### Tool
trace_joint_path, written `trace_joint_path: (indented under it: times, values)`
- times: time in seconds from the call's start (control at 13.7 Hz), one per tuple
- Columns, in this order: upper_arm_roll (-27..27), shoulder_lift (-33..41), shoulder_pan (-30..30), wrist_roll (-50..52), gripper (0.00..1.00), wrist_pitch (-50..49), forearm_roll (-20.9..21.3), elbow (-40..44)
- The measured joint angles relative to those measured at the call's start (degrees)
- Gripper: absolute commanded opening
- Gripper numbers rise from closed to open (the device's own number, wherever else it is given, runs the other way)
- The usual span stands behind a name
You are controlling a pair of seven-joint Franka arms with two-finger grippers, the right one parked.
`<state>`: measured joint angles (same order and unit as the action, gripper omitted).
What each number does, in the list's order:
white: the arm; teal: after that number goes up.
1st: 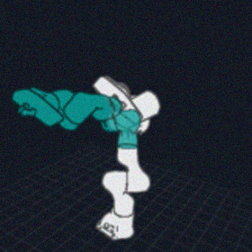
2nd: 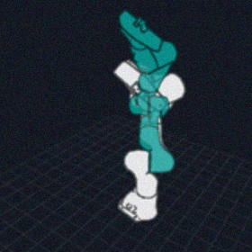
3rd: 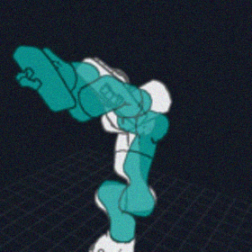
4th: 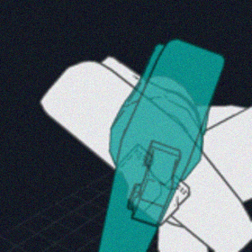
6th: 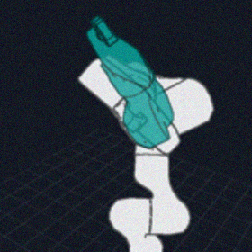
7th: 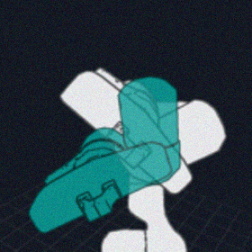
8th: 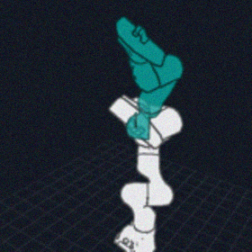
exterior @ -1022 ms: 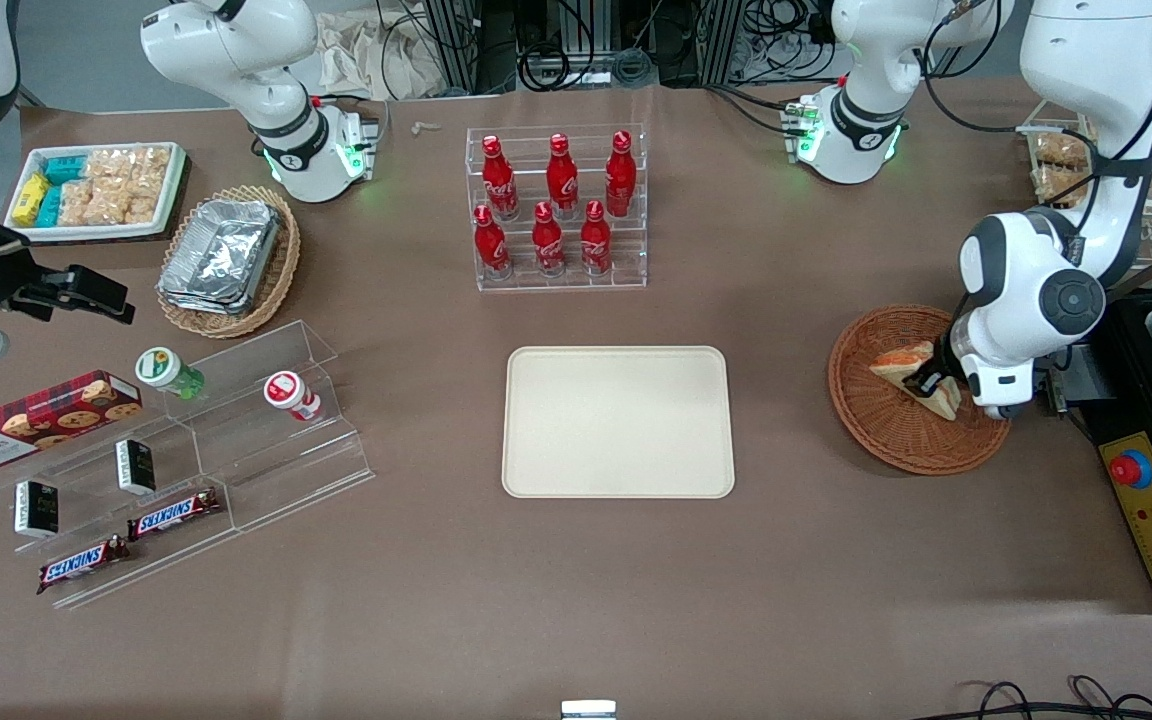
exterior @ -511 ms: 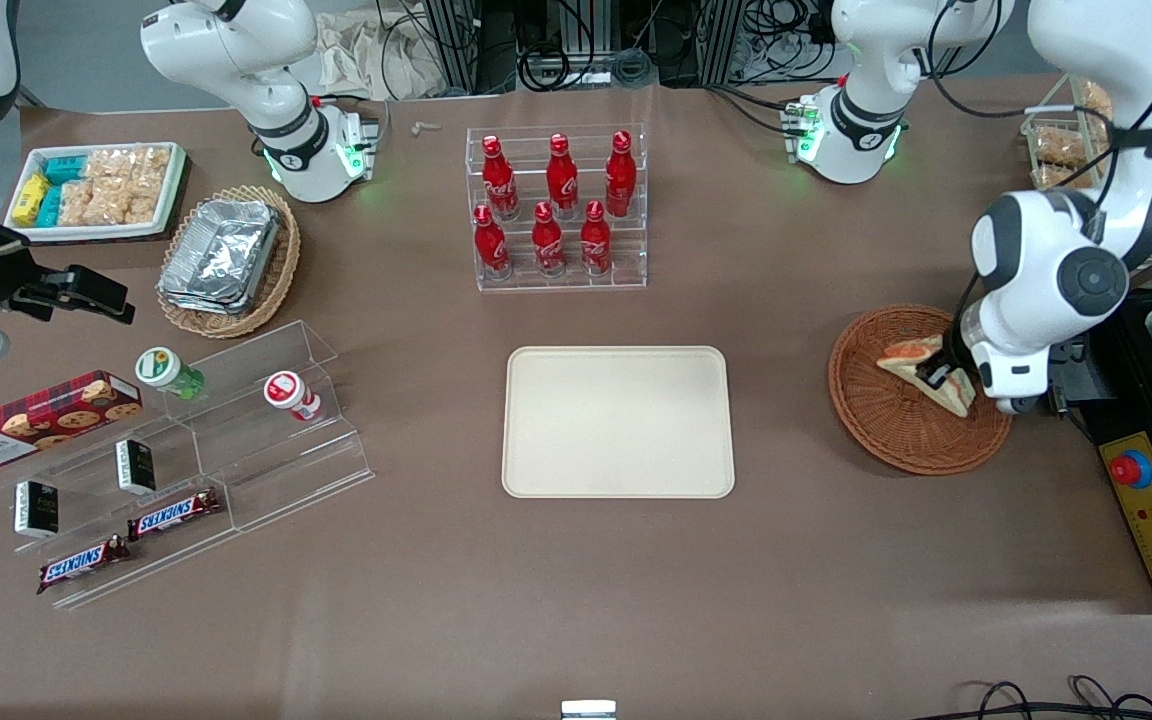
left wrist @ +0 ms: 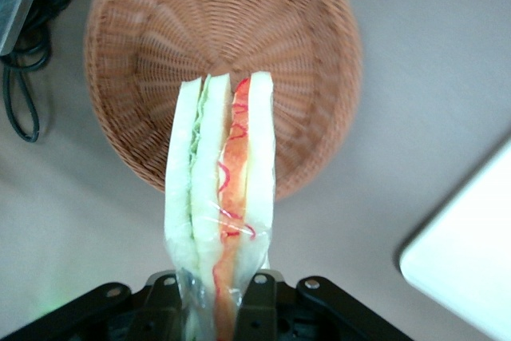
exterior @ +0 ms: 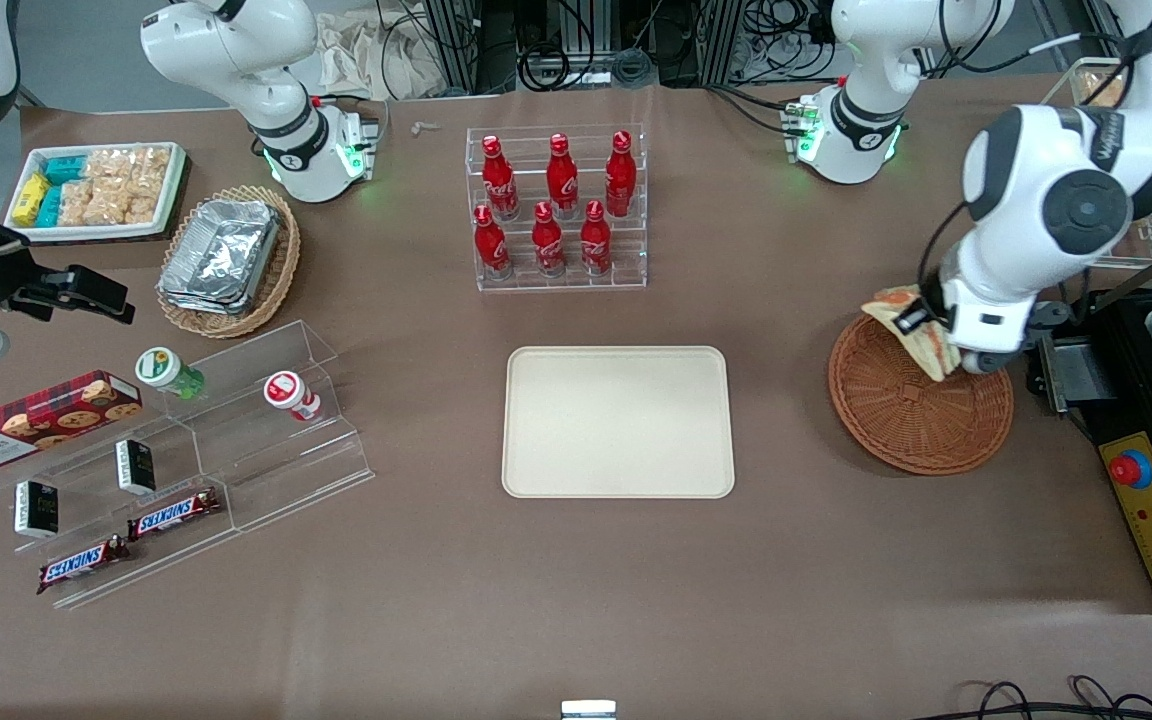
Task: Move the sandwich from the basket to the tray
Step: 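Lift the sandwich out of the basket with the left gripper, then carry the sandwich over the cream tray and lower it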
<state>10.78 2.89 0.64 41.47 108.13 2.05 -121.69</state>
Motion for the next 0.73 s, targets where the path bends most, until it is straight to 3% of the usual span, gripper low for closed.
trace_joint_path:
  times: [0.36, 0.73]
  values:
    - [10.4, -0.1, 0.2, -2.3, 0.00, 0.1, 0.0, 3.0]
    - [15.8, -2.2, 0.3, -8.3, 0.00, 6.4, -0.1, 3.3]
